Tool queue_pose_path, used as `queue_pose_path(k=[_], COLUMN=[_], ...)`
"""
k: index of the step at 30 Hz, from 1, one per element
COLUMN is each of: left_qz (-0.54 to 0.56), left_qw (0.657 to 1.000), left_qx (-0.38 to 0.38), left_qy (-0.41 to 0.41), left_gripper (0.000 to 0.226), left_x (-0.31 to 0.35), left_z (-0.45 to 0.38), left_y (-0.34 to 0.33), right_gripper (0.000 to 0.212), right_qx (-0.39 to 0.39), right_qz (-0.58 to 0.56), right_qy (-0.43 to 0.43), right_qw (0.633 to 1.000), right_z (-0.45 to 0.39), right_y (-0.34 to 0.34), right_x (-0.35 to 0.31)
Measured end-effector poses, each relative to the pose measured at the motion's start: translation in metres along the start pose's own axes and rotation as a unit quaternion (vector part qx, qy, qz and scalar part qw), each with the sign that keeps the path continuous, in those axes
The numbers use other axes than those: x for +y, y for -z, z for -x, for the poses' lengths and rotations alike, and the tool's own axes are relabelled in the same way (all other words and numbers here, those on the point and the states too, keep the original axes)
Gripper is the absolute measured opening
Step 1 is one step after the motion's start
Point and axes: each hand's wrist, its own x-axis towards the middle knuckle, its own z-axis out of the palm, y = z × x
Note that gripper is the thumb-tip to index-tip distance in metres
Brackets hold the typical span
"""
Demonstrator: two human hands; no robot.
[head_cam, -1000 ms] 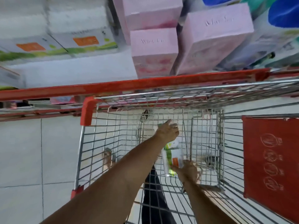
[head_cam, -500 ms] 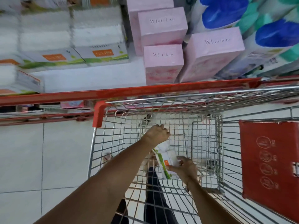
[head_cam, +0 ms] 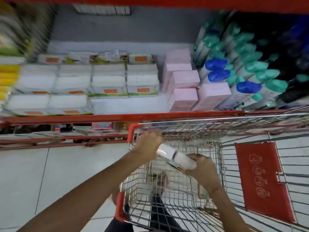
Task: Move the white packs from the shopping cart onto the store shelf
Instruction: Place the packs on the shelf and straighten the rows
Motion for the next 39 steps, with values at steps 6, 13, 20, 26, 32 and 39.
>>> queue_pose_path(k=[6, 13, 20, 26, 32, 39], left_qz=[0.048, 0.048, 0.108, 0.088, 0.092, 0.128], left_qw=[0.992, 0.976, 0.958, 0.964, 0.967, 0.969], left_qx=[0.096, 0.141, 0.143, 0.107, 0.085, 0.079], left_qy=[0.067, 0.157, 0.223, 0.227, 0.224, 0.198], left_gripper=[0.037, 0.054, 0.060, 0.063, 0.061, 0.073], left_x=[-0.031, -0.092, -0.136, -0.146, -0.154, -0.159], left_z=[0.052, 0.070, 0.053, 0.038, 0.033, 0.034], left_y=[0.095, 0.142, 0.151, 0.131, 0.127, 0.124], right_gripper=[0.050, 0.056, 0.057, 0.058, 0.065, 0.064], right_qx=[0.087, 0.146, 0.179, 0.133, 0.096, 0.103], right_qz=[0.013, 0.055, 0.128, 0.165, 0.146, 0.126], right_qy=[0.086, 0.200, 0.245, 0.240, 0.240, 0.240], right_qw=[0.992, 0.967, 0.944, 0.947, 0.955, 0.957], right_z=[0.019, 0.011, -0.023, -0.054, -0.067, -0.061], right_y=[0.061, 0.103, 0.126, 0.116, 0.110, 0.105], right_x=[-0.056, -0.136, -0.199, -0.213, -0.218, -0.221])
